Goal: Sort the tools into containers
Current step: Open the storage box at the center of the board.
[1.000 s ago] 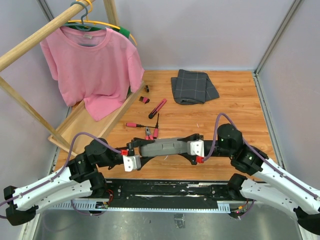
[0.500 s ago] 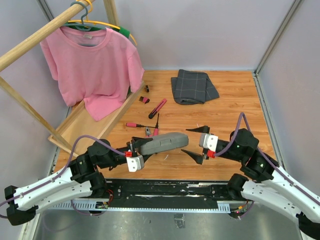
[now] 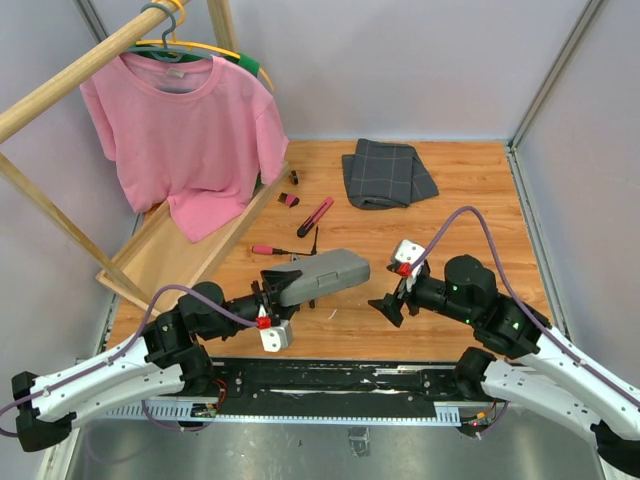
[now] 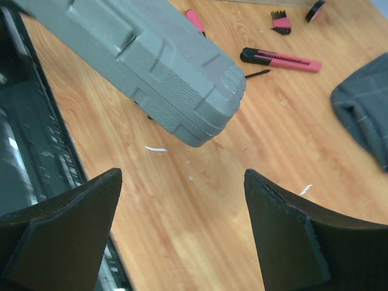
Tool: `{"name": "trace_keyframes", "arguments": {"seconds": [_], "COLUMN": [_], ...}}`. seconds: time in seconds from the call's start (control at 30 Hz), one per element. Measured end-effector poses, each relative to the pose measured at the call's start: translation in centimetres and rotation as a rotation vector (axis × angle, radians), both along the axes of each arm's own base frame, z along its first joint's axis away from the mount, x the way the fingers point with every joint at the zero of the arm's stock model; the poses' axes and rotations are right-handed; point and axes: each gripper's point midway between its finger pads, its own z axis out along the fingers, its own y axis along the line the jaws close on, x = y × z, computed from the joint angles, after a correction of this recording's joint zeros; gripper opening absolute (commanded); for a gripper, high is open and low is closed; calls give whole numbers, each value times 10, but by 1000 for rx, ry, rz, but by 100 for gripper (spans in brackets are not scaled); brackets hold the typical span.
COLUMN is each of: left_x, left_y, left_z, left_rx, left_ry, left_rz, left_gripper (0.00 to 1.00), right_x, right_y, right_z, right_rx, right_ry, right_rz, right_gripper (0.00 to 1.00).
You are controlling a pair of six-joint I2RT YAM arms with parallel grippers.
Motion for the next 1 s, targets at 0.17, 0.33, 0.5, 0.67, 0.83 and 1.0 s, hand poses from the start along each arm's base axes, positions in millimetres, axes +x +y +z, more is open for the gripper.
{"name": "trace_keyframes", "arguments": {"seconds": [0.17, 0.33, 0.5, 0.67, 0.83, 1.0], "left_x": [2, 4, 5, 4, 1, -1], "left_y": [2, 2, 1, -2, -4, 0], "left_z": [-4, 7, 19, 24, 24, 25], "left_rx": [36, 30, 27, 31, 33, 7], "left_ry": [-115, -216, -309, -353, -371, -392], "left_rz": [-12, -14, -21, -41, -58, -55], "left_gripper": [0, 0, 1, 0, 0, 0], "right_x": [-13, -24, -36, -43, -43, -43], "right_y": [-1, 0, 10, 28, 47, 62], "right_z": [8, 26, 63, 81, 90, 87], "right_rx": [174, 287, 388, 350, 287, 222], "right_ry": [162, 125, 4, -99, -221, -321], "right_rz": [-81, -27, 108, 258, 394, 511], "right_gripper": [87, 87, 90, 89, 87, 81]}}
